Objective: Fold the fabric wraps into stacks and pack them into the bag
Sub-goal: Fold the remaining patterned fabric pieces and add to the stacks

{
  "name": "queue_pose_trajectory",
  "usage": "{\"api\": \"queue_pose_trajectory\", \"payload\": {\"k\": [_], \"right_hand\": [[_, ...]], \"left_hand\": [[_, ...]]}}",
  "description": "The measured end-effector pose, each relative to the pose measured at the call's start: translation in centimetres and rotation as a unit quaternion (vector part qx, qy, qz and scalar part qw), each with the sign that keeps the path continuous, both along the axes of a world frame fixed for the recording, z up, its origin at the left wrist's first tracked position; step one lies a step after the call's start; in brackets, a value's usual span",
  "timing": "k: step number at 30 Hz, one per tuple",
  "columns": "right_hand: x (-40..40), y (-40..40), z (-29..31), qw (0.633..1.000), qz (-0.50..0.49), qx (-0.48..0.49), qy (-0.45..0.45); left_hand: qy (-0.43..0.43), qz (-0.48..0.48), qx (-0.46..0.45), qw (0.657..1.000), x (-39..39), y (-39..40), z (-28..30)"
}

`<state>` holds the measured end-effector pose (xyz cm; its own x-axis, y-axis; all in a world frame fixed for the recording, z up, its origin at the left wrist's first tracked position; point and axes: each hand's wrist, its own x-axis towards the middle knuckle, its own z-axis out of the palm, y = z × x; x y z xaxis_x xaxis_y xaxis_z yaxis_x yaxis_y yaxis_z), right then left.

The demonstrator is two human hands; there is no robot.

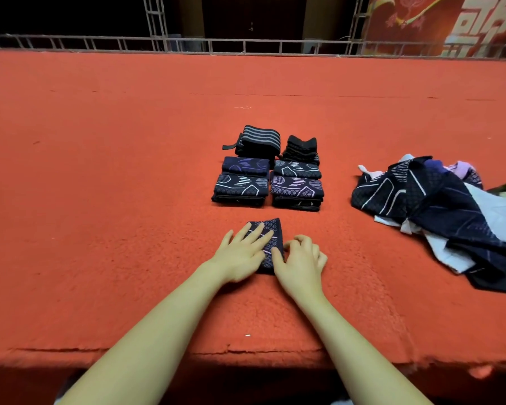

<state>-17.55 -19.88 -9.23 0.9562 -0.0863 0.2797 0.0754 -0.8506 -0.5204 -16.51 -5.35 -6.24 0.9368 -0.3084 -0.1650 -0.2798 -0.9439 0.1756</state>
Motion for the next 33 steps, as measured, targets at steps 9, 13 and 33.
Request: {"api": "queue_pose_trajectory", "payload": {"k": [9,13,33], "right_hand": [[0.5,0.0,1.0,0.994,0.057,0.088,-0.004],[1.0,0.1,2.2,0.974,0.102,0.183,-0.089],[8.1,2.7,4.5,0.946,0.222,-0.033,-0.233]], "left_hand": [[-0.126,0.025,-0.154,0.980,0.2,0.5,0.8],[-0.231,-0.002,-0.150,0.961,0.7,1.1,2.0],[-0.522,-0.054,-0.071,0.848,5.1,6.5,0.5]]}}
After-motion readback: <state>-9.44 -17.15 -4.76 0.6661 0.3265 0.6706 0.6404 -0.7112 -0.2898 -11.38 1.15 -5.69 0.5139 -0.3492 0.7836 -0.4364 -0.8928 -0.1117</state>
